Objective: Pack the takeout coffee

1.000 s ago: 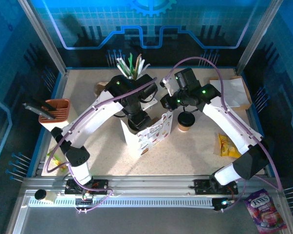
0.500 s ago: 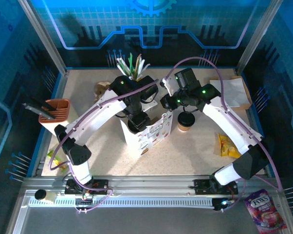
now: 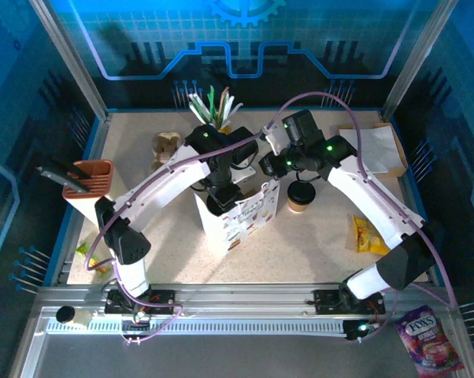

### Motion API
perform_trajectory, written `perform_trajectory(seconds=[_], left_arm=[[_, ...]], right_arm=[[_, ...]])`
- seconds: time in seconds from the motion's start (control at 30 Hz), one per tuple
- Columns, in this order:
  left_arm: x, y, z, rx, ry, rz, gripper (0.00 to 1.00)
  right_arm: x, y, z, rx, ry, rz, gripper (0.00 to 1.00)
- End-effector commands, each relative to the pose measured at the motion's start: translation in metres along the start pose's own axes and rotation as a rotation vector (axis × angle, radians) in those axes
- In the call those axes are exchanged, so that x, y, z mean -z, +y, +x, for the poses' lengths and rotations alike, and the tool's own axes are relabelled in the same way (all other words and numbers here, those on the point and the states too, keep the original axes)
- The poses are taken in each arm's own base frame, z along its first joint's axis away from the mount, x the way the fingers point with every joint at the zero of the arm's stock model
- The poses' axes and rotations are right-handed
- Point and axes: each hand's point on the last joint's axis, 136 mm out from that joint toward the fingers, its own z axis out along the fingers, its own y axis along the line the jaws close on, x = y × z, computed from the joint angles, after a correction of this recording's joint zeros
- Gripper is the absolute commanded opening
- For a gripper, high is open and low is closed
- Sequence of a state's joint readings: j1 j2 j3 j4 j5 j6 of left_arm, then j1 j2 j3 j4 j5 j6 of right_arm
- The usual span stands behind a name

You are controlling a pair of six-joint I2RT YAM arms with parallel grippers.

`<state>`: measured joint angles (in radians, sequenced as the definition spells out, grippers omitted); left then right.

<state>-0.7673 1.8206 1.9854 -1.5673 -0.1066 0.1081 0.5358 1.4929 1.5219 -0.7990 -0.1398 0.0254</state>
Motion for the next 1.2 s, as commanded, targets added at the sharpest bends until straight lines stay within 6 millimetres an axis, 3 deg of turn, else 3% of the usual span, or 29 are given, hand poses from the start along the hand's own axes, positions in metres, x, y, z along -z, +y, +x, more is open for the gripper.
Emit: perform_trajectory(seconds=[0.0,0.63,0.97,1.17], left_arm=[[-0.008,-0.001,0.000,-0.014,0.014,0.032,0.55],[-0.029,0.000,0.001,-0.014,0.013,0.064,0.55],[-0.025,0.000,0.001,-0.020,-0.002,0.064,0.55],[-0.024,0.001,0.001,-0.023,-0.005,0.060,0.54]], right_arm=[[-0.002,0.002,-0.003,0.009,-0.003,-0.021,0.17],[-0.004,0.000,-0.001,0.010,0.002,-0.015,0.17],[0.015,0.006,-0.019,0.011,-0.073,-0.020,0.25],[0.007,0.000,-0.012,0.010,-0.038,-0.005,0.17]])
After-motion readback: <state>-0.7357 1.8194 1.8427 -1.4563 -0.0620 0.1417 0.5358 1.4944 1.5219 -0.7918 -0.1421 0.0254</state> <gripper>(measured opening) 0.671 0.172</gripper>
